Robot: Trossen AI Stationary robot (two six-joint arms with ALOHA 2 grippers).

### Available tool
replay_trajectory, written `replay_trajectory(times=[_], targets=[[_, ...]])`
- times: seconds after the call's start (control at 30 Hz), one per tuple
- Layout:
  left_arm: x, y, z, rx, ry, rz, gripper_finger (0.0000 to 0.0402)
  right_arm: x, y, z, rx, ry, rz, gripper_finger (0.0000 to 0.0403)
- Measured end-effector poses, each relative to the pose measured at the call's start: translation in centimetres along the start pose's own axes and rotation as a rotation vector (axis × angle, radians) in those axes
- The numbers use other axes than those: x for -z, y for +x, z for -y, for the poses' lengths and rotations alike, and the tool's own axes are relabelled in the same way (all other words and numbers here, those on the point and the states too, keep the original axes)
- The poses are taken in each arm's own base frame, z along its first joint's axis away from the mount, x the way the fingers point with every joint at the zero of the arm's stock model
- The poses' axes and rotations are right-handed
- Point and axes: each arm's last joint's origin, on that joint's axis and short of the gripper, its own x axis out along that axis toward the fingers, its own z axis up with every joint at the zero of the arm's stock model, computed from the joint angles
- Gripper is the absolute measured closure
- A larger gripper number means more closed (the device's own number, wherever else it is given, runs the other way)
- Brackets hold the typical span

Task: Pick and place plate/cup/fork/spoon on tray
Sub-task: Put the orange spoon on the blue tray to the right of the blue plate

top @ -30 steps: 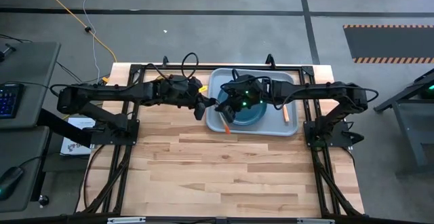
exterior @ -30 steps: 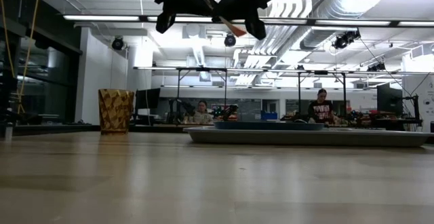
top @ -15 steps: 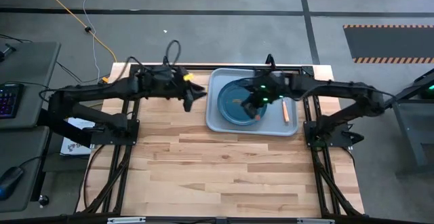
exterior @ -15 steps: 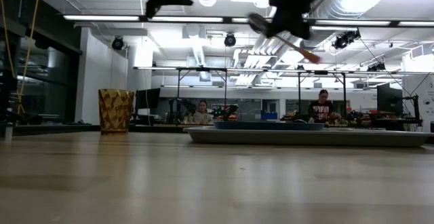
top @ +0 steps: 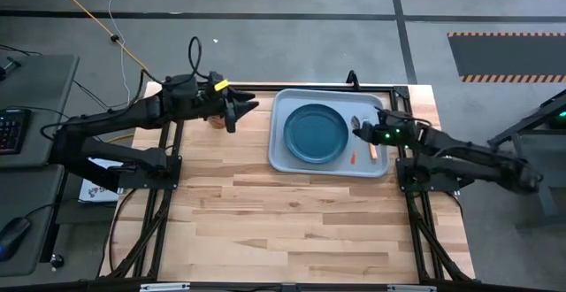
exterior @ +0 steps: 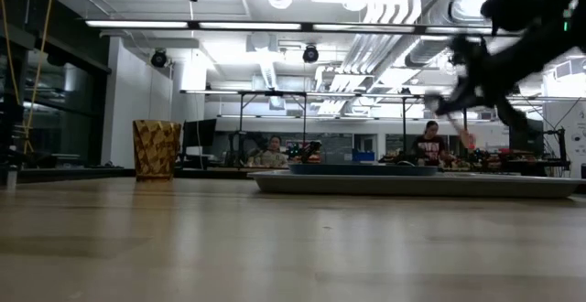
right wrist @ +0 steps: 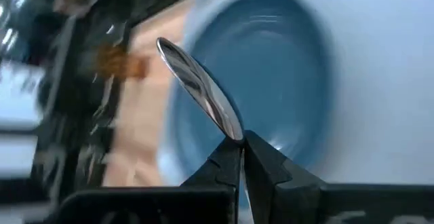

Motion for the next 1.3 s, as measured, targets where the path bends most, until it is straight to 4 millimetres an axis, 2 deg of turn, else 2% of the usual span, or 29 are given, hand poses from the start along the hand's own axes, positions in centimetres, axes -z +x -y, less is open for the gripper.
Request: replay_trajectory(times=[0.07,0.13,0.43,0.93,1.2,1.3], targets=[[0.0,0.2,0.1,0.009,-0.021,0.009,0.024,0.1,0.9,2.3,0.068,0.08,0.014,0.0402],[-0.2,0.3,0.2,0.022,-0.036,0.034,0.024,-0.3,1.4,3.7,0.098,0.126,0.035,0.0402],[-0.2,0.3,0.4,0.032,-0.043,0.035,0.024,-2.5,2.5,6.0,0.092,0.21,0.032,0.0403],[-0.2,0.3,0.5,0.033,-0.047,0.037,0.0241,-3.0,5.8,8.1,0.174,0.289,-0.053,0.0403],[-0.2,0.3,0.5,0.034,-0.061,0.037,0.024,-4.7,6.9,7.0,0.236,0.267,-0.046,0.0402],[-0.2,0.3,0.5,0.033,-0.06,0.036,0.024,-5.5,6.9,6.6,0.312,0.249,-0.044,0.0391]])
